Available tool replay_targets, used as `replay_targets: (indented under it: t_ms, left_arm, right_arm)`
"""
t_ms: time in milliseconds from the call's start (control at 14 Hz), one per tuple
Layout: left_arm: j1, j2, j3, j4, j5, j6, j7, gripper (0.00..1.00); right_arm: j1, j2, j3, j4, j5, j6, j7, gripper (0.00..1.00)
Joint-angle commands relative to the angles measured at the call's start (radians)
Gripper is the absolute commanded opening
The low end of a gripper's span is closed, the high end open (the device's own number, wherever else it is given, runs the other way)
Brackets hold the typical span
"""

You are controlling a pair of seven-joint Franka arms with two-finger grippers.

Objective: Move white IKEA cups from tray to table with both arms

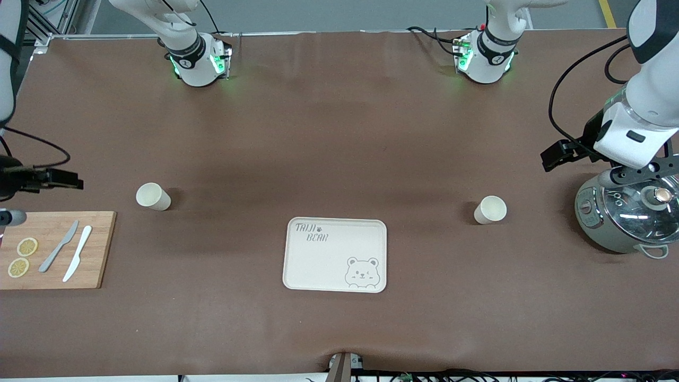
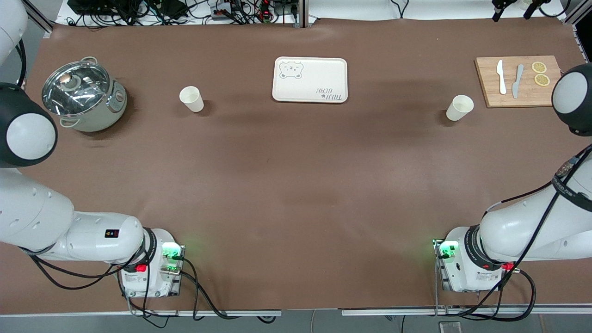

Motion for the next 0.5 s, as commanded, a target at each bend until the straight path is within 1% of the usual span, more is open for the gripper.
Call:
replay_targets:
  t_ms: [0, 71, 143, 214, 357, 429]
  left_arm:
    - [0.009, -0.033, -0.002, 0.008, -0.007, -0.022, 0.015, 1.00]
    - [0.009, -0.035, -0.001, 0.008, -0.006, -0.022, 0.017, 1.00]
    - [0.009, -0.038, 0.001, 0.008, -0.006, -0.022, 0.017, 1.00]
    - [0.011, -0.049, 0.001, 0.005, -0.004, -0.022, 0.018, 1.00]
    - [0.011, -0.059, 0.004, 0.003, -0.006, -0.025, 0.043, 1.00]
    - [0.009, -0.075, 0.008, -0.004, -0.009, -0.028, 0.066, 1.00]
  right_arm:
    - [0.037, -0.102, 0.010, -0.029, -0.027, -0.062, 0.098, 1.00]
    - [0.040, -0.124, 0.014, -0.042, -0.024, -0.085, 0.187, 1.00]
    - [0.049, -0.150, 0.016, -0.049, -0.019, -0.089, 0.231, 1.00]
    - [0.055, -0.178, 0.016, -0.054, -0.018, -0.097, 0.231, 1.00]
    - [0.058, -0.272, 0.014, -0.127, -0.006, -0.082, 0.231, 1.00]
    - [0.055, -0.317, 0.013, -0.169, 0.013, -0.051, 0.237, 1.00]
